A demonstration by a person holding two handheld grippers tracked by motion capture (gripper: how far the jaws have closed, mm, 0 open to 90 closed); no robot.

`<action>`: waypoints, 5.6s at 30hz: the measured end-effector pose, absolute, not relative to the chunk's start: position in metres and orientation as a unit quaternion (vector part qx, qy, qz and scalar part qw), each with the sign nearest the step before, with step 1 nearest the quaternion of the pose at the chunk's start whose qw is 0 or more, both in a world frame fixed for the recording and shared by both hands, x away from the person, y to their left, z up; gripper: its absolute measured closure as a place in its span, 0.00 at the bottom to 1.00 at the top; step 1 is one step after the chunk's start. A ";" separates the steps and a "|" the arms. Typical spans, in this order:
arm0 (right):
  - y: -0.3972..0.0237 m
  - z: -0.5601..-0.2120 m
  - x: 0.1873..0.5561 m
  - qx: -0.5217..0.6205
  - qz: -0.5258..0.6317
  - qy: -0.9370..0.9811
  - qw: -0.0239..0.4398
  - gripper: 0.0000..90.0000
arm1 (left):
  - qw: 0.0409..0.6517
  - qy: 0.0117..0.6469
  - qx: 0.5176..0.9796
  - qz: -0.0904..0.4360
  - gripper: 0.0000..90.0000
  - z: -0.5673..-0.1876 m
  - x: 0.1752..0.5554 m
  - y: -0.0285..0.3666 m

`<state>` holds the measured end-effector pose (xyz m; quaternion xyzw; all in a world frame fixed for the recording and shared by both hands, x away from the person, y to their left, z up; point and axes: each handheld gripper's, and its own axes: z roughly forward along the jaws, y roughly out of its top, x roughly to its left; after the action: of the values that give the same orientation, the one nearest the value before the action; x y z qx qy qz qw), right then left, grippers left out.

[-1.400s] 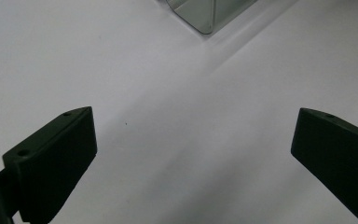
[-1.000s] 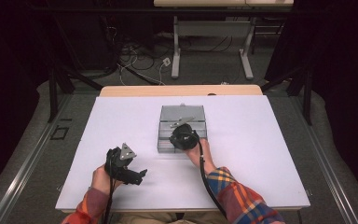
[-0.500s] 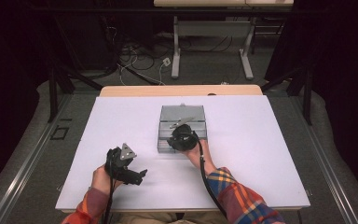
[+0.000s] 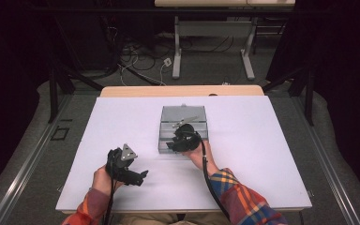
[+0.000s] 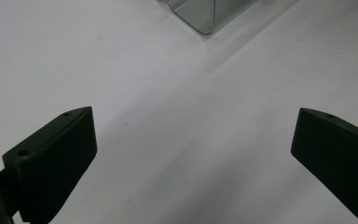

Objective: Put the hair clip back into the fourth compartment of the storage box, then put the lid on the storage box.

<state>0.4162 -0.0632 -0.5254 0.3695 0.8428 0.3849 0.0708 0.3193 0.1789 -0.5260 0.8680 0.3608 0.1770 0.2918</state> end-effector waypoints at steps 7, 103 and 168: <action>-0.065 -0.522 0.416 0.367 0.385 0.845 0.054 0.63 | 0.293 0.363 0.867 0.177 0.00 -0.526 0.319 0.179; -0.168 -0.503 0.397 0.370 0.407 0.833 0.050 0.27 | 0.289 0.359 0.869 0.178 0.01 -0.527 0.320 0.179; -0.228 -0.518 0.406 0.414 0.392 0.818 0.074 0.11 | 0.320 0.358 0.860 0.174 0.00 -0.513 0.341 0.166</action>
<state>0.4061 -0.2283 -0.5177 0.4139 0.8185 0.3916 0.0738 0.3410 0.1661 -0.5135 0.8596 0.3579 0.1745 0.3203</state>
